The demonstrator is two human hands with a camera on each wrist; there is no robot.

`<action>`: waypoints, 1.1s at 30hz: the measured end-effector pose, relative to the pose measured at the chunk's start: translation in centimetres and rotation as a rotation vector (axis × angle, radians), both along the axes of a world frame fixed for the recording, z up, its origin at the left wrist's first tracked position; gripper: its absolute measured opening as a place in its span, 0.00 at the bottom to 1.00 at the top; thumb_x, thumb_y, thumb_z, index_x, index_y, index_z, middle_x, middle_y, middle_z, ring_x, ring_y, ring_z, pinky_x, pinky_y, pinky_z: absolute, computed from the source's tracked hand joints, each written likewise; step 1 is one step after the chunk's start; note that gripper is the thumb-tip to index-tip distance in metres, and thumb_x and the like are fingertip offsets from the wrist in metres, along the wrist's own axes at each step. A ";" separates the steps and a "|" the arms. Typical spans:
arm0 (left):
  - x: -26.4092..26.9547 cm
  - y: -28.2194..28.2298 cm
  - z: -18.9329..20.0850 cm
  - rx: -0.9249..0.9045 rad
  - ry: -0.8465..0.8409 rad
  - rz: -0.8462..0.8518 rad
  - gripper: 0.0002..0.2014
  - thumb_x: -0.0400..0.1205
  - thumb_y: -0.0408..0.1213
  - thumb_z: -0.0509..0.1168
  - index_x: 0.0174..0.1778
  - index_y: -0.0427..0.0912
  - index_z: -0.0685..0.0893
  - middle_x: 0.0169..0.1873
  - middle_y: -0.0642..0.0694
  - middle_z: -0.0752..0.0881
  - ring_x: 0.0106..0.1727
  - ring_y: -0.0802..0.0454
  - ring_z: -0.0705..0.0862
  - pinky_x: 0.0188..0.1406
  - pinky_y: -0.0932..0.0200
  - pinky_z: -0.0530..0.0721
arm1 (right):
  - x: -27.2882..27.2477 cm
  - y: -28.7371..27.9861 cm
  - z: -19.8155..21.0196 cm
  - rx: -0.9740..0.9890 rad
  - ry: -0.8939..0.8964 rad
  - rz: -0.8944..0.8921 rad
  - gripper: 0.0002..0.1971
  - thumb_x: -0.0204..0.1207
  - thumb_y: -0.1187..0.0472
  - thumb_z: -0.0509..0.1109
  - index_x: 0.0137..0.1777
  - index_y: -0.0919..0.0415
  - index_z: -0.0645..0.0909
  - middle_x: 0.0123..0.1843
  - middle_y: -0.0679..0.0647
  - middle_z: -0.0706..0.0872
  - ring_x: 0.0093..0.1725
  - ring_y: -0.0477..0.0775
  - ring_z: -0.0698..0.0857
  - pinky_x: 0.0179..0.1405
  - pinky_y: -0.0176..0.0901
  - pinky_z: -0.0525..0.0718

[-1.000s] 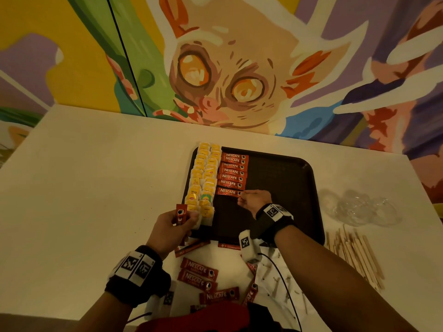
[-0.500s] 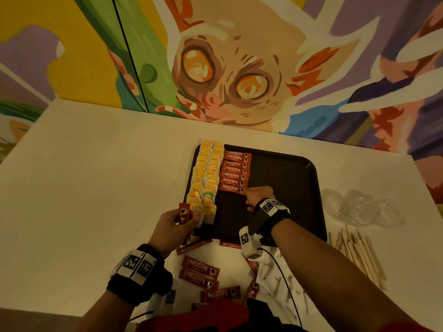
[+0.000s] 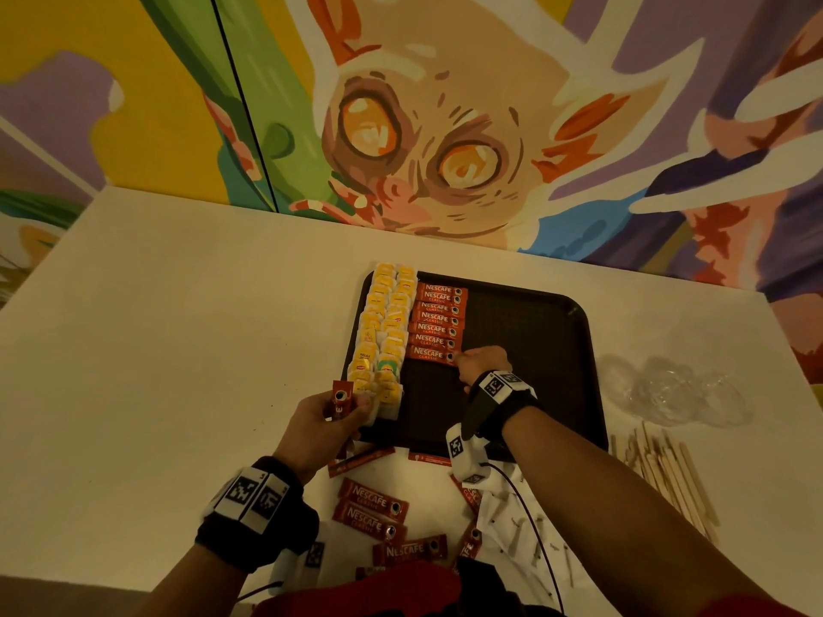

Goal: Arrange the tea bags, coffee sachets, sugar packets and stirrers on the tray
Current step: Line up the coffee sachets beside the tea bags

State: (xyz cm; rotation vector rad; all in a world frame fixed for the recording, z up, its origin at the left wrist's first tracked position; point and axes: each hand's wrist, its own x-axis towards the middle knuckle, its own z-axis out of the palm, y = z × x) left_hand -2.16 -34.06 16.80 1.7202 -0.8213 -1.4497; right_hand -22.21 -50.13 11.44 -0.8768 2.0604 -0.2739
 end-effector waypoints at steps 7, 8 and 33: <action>-0.4 -0.3 0.6 0.021 0.131 0.048 0.19 0.88 0.47 0.55 0.50 0.37 0.86 0.38 0.41 0.88 0.37 0.46 0.85 0.36 0.53 0.84 | 0.0 1.4 0.8 -0.169 -0.013 0.099 0.05 0.80 0.55 0.72 0.51 0.54 0.85 0.53 0.57 0.89 0.51 0.55 0.89 0.53 0.54 0.90; -0.5 -0.4 0.7 0.017 0.149 0.056 0.20 0.88 0.47 0.54 0.51 0.38 0.86 0.42 0.40 0.89 0.42 0.44 0.86 0.43 0.50 0.86 | 0.2 2.1 1.1 -0.221 -0.036 0.123 0.02 0.79 0.56 0.72 0.45 0.50 0.82 0.52 0.55 0.89 0.50 0.54 0.89 0.51 0.53 0.90; -1.2 -0.2 1.8 -0.203 -0.048 -0.096 0.10 0.84 0.33 0.64 0.40 0.33 0.86 0.39 0.38 0.88 0.43 0.41 0.89 0.38 0.51 0.90 | 2.0 11.4 6.3 -0.314 -0.547 0.727 0.08 0.79 0.56 0.74 0.56 0.54 0.86 0.50 0.48 0.89 0.51 0.44 0.87 0.51 0.40 0.85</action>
